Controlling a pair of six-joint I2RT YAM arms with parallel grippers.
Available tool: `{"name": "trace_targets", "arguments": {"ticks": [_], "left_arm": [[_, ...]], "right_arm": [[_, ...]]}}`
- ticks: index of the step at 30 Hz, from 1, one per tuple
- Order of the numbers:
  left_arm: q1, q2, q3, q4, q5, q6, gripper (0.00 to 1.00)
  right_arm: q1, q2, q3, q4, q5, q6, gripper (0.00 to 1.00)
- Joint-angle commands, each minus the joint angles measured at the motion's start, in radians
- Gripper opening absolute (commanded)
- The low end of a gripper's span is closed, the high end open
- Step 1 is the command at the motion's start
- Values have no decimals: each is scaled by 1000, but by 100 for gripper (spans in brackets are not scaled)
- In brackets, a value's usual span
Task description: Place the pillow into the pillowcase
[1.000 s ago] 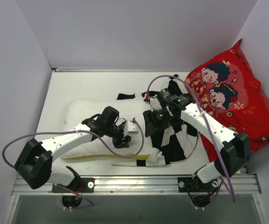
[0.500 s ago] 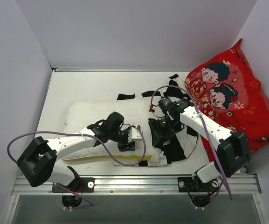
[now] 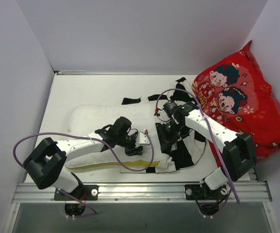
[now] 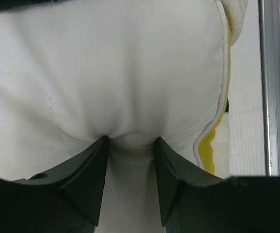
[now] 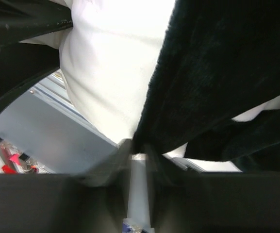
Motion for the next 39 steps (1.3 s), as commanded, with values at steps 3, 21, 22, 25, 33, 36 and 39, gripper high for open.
{"name": "trace_targets", "arguments": {"ticks": [3,21,22,25,33,36,39], "left_arm": [[-8,17,23,37,6,3,49],[1,48,62,140,18,-118,3],[0,43,63,148,23,-126,0],[4,11,56,180,37,-153,0],[6,-75,-9,169,63,-173,0],[4,-107,-7,99,112,-169,18],[39,-196,-4,1,147,-208,44]], "right_arm": [[-1,-12,38,-60,63,17,42],[52,62,308,-34,-290,207,0],[52,60,340,13,-308,274,0],[48,51,327,68,-325,327,0],[-43,113,78,13,-209,120,0],[-8,122,46,-44,-181,-64,0],[25,94,17,-60,-204,-141,1]]}}
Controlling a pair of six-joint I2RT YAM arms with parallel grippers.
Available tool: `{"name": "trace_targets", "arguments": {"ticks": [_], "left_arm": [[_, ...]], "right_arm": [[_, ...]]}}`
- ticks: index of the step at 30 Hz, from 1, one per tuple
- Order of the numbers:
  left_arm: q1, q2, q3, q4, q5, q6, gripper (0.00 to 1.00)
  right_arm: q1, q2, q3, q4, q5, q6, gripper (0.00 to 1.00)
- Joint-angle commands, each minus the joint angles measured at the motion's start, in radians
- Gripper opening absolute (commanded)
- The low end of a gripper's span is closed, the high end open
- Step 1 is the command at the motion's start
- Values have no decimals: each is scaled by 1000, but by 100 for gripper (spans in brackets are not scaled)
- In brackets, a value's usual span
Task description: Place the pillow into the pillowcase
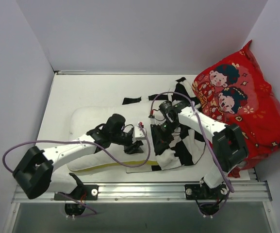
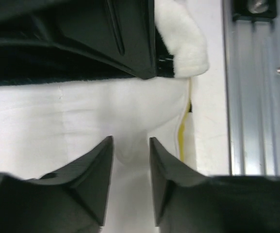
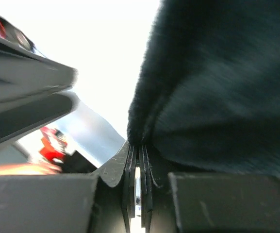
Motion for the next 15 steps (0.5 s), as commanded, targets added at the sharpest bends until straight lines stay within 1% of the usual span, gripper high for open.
{"name": "trace_targets", "arguments": {"ticks": [1,2,3,4,5,6,8,9,10,11,12,13,14,15], "left_arm": [[55,-147,36,-92,139,-55,50],[119,-164,59,-141,164,-63,56],[158,-175,88,-166,176,-73,58],[195,-182,114,-195,178,-82,61],[282,-175,166,-203,183,-92,64],[319,-161,190,-209,186,-98,65],[386,-86,251,-223,186,-92,68],[428,-49,271,-230,175,-58,68],[448,30,291,-235,166,-40,69],[462,76,309,-234,158,6,70],[479,124,366,-243,155,35,71],[488,219,398,-258,160,55,72],[497,264,427,-260,192,84,75],[506,311,497,-269,199,103,83]], "right_arm": [[66,-49,-25,-83,-22,-180,1],[86,-55,-34,-83,-17,-199,2],[105,-68,-42,-83,7,-201,2],[144,-75,-66,-78,21,-277,2],[157,-91,-82,-77,48,-302,2],[169,-97,-95,-75,64,-324,2],[172,-117,-145,-77,81,-370,2],[171,-124,-155,-81,93,-382,3],[172,-132,-160,-89,98,-393,8],[172,-144,-143,-100,102,-422,16],[171,-147,-120,-129,122,-433,25],[165,-149,-87,-150,128,-439,40],[137,-135,24,-176,133,-456,45],[104,-126,85,-204,142,-445,51]]}}
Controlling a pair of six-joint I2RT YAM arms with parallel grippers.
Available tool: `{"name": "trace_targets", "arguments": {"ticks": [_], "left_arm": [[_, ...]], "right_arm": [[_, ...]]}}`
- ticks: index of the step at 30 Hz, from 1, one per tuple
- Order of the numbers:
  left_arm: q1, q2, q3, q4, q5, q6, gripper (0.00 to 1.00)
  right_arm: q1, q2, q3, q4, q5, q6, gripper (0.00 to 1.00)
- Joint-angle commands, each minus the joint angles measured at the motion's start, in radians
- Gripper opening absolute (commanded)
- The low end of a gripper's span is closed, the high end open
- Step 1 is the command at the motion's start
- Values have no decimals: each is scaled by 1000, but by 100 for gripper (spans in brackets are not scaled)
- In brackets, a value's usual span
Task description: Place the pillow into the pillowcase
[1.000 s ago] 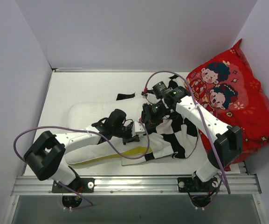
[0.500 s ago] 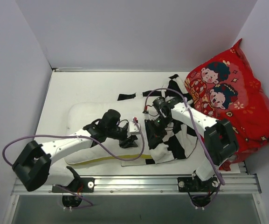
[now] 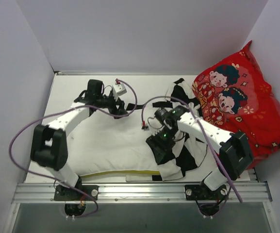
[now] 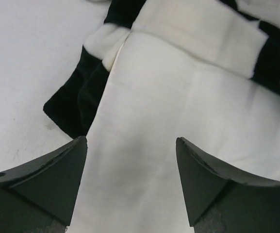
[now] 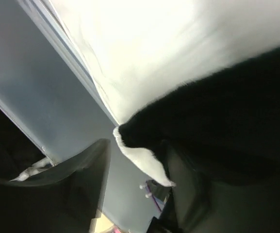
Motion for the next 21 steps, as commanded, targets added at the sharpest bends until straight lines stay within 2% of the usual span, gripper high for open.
{"name": "trace_targets", "arguments": {"ticks": [1,2,3,4,5,6,7,9,10,11,13,17,18,20,21], "left_arm": [[30,207,134,-90,53,105,83],[36,243,170,-91,56,111,84],[41,272,197,-93,62,133,84],[47,318,241,-94,62,144,85],[48,337,257,-93,68,156,85],[48,354,270,-94,76,189,86],[47,378,290,-100,83,206,86],[42,406,321,-137,108,246,87],[39,435,352,-198,128,260,87],[30,449,364,-227,131,288,87],[18,475,373,-293,113,309,84],[-25,469,344,-353,35,392,69],[-43,463,321,-355,19,427,61],[-62,449,304,-355,-6,452,52],[-70,446,291,-355,-25,466,44]], "right_arm": [[-100,-10,249,-119,47,-63,66],[-139,31,391,-122,36,-37,71],[-229,61,484,-121,30,-14,76],[-261,100,564,-121,9,-1,82],[-297,188,640,-121,10,19,83],[-324,239,797,-124,-5,45,85],[-363,291,869,-125,-7,45,93],[-386,448,1022,-130,51,39,95],[-404,501,1154,-133,56,21,95],[-409,596,1207,-134,85,5,95],[-409,677,1320,-133,119,-62,96],[-401,807,1339,-81,150,-102,96],[-401,816,1328,-41,140,-98,96],[-401,827,1286,2,130,-69,93],[-401,830,1272,40,127,-56,92]]}}
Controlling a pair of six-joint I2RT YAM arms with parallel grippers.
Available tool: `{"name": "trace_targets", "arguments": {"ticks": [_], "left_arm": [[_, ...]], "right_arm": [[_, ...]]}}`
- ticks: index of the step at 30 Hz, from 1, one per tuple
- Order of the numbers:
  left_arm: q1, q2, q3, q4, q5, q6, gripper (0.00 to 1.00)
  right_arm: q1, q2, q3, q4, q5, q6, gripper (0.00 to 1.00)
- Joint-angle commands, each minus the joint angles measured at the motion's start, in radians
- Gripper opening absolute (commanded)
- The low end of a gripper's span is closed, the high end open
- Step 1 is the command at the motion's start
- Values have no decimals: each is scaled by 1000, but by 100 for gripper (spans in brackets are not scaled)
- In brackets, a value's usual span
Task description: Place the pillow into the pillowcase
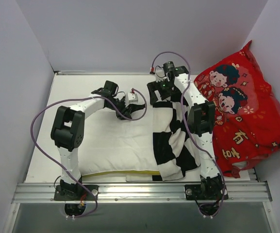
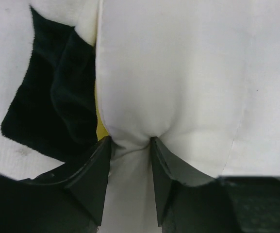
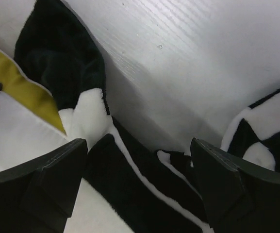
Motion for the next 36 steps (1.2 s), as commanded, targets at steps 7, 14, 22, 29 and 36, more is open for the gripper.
{"name": "trace_targets", "arguments": {"ticks": [7,14,22,29,36], "left_arm": [[-58,-11,-25,-98,-66,132,33],[-57,6,-2,-143,-66,163,33],[-60,-3,-8,-146,-54,171,22],[-115,-83,-10,-143,18,191,0],[-152,-271,-71,162,55,-3,0]], "right_arm": [[18,4,-72,92,-61,65,60],[37,-5,-127,88,-206,94,67],[64,10,-175,81,-157,31,21],[123,-38,-88,162,-316,226,0],[232,-108,-92,405,-402,580,0]]}}
